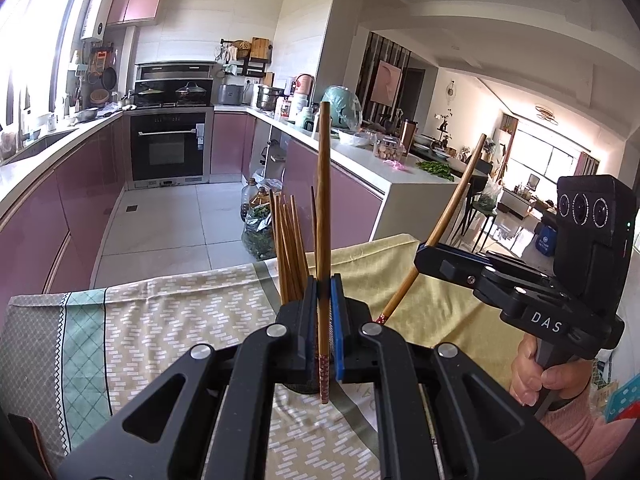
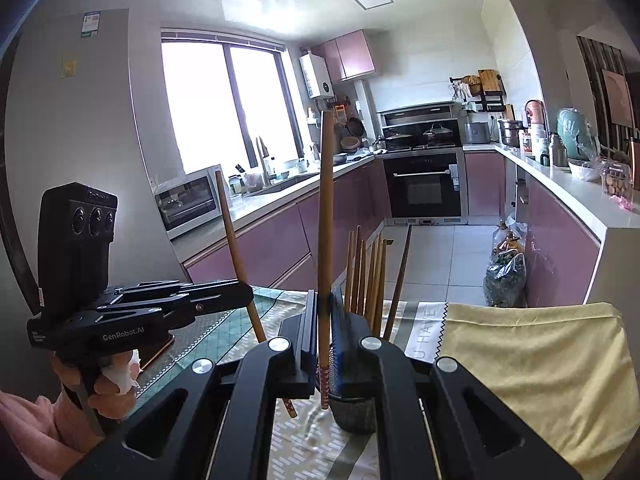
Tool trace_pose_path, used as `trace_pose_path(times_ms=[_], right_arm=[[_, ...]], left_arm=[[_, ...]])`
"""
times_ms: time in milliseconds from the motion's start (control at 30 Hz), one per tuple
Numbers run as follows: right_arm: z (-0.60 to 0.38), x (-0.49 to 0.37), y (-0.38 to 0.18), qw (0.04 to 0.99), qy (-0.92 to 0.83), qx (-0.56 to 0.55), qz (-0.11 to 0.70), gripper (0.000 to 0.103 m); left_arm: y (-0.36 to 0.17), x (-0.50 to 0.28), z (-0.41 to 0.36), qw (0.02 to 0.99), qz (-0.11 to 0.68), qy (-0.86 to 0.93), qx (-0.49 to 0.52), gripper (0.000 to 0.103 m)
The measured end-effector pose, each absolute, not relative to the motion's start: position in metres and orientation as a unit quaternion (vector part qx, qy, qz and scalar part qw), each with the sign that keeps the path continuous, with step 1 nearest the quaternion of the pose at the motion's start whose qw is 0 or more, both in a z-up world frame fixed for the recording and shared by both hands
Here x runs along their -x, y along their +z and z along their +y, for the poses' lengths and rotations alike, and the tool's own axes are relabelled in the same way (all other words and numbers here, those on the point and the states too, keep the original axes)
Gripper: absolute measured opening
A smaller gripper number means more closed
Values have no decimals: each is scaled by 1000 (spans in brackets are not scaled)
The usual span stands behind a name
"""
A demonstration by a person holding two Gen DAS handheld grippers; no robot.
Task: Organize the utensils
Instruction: 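Lower the right gripper's chopstick into the mesh cup while the left gripper lowers its chopstick beside it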
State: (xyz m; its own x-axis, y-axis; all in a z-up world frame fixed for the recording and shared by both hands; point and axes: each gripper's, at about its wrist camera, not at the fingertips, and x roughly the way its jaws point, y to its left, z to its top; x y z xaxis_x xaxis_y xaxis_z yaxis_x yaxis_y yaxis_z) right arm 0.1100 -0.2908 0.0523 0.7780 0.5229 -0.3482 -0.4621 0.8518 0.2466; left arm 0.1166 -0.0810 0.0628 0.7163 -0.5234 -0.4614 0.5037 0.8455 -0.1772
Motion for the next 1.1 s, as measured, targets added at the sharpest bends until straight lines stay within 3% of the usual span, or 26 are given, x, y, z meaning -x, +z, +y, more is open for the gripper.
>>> trace_pose_path(times_ms=[567,1100], right_arm=[[-292,-128,53,943,255,-75,202,6],[-285,-144,43,940,247,-72,224,5]], left_arm=[[82,-126,-94,936,217,-277,27,7],[64,-138,-111,938,224,-264,2,7]])
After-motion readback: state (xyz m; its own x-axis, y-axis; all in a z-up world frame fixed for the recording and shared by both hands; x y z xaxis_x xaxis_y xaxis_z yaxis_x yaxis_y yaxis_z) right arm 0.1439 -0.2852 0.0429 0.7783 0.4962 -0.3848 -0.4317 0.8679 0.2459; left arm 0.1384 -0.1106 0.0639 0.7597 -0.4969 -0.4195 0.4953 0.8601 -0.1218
